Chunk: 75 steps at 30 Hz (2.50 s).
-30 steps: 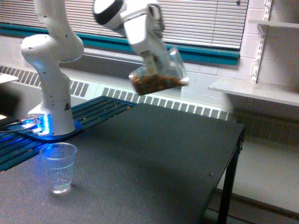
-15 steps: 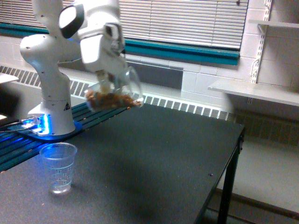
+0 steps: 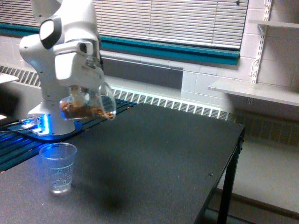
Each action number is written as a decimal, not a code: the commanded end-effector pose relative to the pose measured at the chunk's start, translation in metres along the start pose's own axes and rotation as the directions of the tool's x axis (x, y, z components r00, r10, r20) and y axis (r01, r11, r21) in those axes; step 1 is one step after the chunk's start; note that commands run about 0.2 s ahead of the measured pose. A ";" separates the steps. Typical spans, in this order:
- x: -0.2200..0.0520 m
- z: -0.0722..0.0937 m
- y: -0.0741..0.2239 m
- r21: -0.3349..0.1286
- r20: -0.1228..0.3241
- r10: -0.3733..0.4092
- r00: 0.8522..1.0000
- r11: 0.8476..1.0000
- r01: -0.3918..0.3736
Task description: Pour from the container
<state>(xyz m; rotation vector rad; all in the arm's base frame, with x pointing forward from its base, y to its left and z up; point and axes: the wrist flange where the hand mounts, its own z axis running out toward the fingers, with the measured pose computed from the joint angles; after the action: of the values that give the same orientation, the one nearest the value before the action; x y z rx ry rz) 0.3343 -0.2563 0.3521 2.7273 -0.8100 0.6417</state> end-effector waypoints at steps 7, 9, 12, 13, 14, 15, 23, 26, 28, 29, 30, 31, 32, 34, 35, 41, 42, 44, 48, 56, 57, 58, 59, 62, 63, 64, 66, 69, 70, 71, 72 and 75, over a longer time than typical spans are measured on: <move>-0.038 -0.001 0.043 -0.032 0.022 0.014 1.000 0.999 -0.013; -0.045 -0.001 0.050 -0.044 0.033 0.014 0.999 0.999 -0.013; -0.055 0.000 0.059 -0.060 0.047 0.012 0.999 0.998 -0.009; -0.057 0.000 0.062 -0.067 0.050 0.008 0.999 0.998 -0.005; -0.060 0.001 0.064 -0.072 0.052 0.004 0.999 0.997 0.000; -0.063 0.001 0.066 -0.075 0.057 0.004 0.998 0.997 0.001; -0.085 0.007 0.078 -0.105 0.092 -0.007 0.996 0.994 0.017; -0.093 0.009 0.083 -0.115 0.105 -0.007 0.994 0.993 0.020; -0.100 0.012 0.085 -0.121 0.120 -0.006 0.993 0.992 0.021; -0.103 0.012 0.087 -0.126 0.125 -0.007 0.992 0.992 0.023; -0.105 0.013 0.089 -0.132 0.128 -0.010 0.992 0.991 0.027; -0.107 0.013 0.091 -0.138 0.131 -0.012 0.991 0.990 0.030; -0.109 0.013 0.092 -0.143 0.134 -0.014 0.991 0.989 0.033; -0.113 0.015 0.094 -0.147 0.145 -0.022 0.989 0.988 0.043; -0.114 0.016 0.095 -0.149 0.148 -0.026 0.989 0.988 0.048; -0.113 0.018 0.096 -0.165 0.156 -0.048 0.987 0.984 0.074; -0.112 0.018 0.096 -0.168 0.157 -0.052 0.986 0.983 0.079; -0.110 0.019 0.096 -0.171 0.157 -0.061 0.986 0.981 0.088; -0.107 0.023 0.092 -0.174 0.163 -0.078 0.983 0.979 0.106; -0.103 0.029 0.085 -0.186 0.177 -0.116 0.977 0.971 0.149; -0.103 0.030 0.085 -0.187 0.179 -0.120 0.977 0.970 0.154; -0.103 0.030 0.084 -0.188 0.181 -0.125 0.976 0.969 0.159; -0.102 0.031 0.084 -0.192 0.182 -0.130 0.975 0.968 0.164; -0.102 0.032 0.085 -0.202 0.187 -0.139 0.972 0.963 0.177; -0.102 0.032 0.086 -0.206 0.190 -0.142 0.971 0.962 0.181; -0.101 0.032 0.086 -0.209 0.191 -0.144 0.971 0.961 0.184; -0.100 0.032 0.087 -0.215 0.191 -0.149 0.970 0.958 0.189; -0.097 0.032 0.089 -0.226 0.193 -0.153 0.969 0.954 0.195; -0.096 0.032 0.089 -0.230 0.192 -0.153 0.969 0.953 0.196; -0.095 0.031 0.090 -0.234 0.191 -0.153 0.970 0.952 0.196; -0.093 0.031 0.091 -0.238 0.190 -0.154 0.970 0.951 0.198; -0.089 0.030 0.092 -0.250 0.190 -0.156 0.969 0.947 0.201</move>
<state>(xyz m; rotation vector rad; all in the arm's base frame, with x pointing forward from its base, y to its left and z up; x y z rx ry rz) 0.2195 -0.2955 0.2852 2.6181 -0.6130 0.2373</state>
